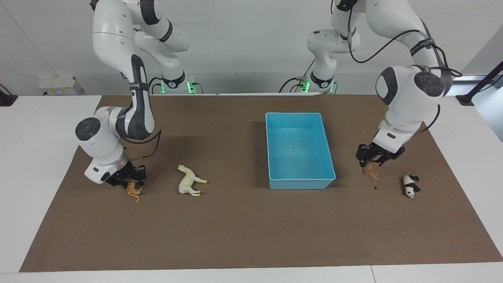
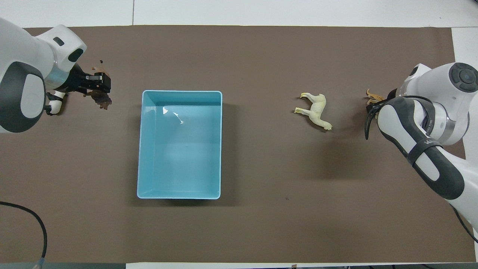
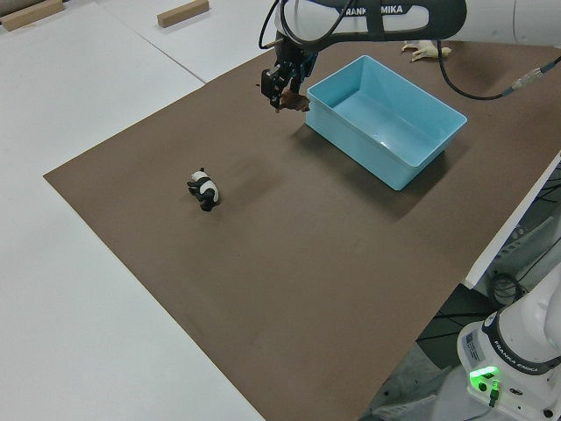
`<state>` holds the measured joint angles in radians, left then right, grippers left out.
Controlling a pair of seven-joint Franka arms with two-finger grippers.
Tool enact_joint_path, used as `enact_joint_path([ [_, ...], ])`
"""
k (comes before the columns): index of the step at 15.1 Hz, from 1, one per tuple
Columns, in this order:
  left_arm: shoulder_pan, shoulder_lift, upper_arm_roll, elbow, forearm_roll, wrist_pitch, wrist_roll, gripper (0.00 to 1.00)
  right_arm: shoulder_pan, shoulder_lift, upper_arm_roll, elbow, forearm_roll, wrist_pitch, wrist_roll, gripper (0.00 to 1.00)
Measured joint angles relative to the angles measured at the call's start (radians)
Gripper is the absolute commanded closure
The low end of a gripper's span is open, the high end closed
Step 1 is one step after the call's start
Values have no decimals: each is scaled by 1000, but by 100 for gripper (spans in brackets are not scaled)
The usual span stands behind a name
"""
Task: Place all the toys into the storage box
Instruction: 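Lower the brown animal into the box while the right gripper grasps the tan animal, then carry the tan animal over the box while the left gripper reaches the panda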
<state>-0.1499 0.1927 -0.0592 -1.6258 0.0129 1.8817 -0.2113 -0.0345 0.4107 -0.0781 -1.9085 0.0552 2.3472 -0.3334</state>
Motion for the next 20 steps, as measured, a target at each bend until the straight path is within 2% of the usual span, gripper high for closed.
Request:
enact_joint_path([
  [3,-164,-32,-7,-18,1,-49,-210,100,1,-1,0,10,0,-30,11,100],
  [5,-247,-43,-10,-58,1,-48,-275,9,4,-20,1,48,0,-113,15,100],
  [6,-265,-47,-10,-77,1,-46,-283,0,5,-41,1,74,0,-166,17,100],
  [11,-259,-58,7,-100,1,-45,-277,0,7,-216,3,171,-9,-448,35,100],
  [14,-206,-61,17,-100,5,-30,-216,0,58,-281,7,269,-10,-638,151,100],
  [17,5,-59,26,-104,7,38,65,0,224,-290,15,391,-12,-750,437,100],
  [20,229,-36,33,-123,4,150,407,0,432,-278,21,447,-14,-759,726,100],
])
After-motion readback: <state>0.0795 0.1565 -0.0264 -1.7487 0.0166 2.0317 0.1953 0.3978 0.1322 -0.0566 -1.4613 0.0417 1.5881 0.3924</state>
